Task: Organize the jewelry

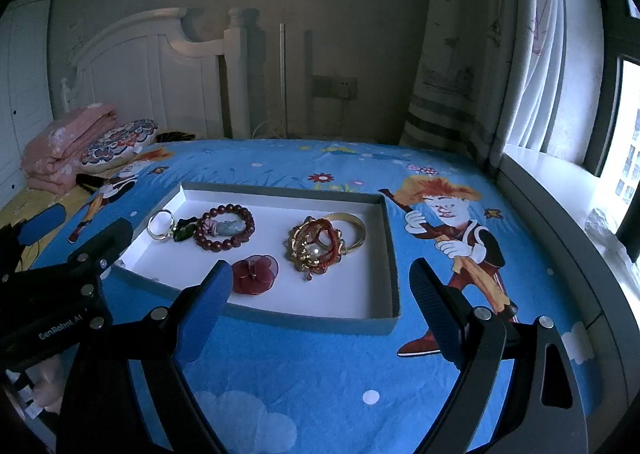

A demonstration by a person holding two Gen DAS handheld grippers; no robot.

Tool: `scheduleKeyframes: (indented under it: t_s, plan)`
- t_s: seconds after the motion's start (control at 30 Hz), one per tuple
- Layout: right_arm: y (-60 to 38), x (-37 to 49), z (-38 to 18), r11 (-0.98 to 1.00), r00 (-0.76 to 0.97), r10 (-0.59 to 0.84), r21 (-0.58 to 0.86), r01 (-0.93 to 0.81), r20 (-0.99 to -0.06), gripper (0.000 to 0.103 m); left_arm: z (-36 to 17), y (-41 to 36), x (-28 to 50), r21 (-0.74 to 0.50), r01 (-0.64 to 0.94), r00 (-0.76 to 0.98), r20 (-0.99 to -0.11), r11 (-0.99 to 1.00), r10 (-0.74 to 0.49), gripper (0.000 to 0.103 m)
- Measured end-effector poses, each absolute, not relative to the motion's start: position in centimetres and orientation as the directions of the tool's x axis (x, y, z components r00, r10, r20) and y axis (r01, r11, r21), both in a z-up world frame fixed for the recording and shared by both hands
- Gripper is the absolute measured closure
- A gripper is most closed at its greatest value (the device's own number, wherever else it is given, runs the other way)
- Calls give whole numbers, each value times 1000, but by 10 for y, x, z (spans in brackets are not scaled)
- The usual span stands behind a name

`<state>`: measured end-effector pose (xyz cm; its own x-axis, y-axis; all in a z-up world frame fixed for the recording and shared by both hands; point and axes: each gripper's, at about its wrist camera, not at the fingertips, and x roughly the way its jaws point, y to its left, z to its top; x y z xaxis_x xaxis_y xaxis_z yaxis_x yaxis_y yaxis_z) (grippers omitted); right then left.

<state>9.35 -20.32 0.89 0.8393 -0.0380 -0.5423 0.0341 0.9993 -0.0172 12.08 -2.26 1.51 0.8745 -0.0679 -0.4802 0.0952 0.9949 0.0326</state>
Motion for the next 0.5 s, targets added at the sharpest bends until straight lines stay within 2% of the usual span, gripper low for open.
scheduleKeyframes:
  t_s: [0.5]
  plan:
    - [-201,93,7,999,836,-40,-17,37,-547,19,10,-21,122,34,85,866,-496,996,-57,5]
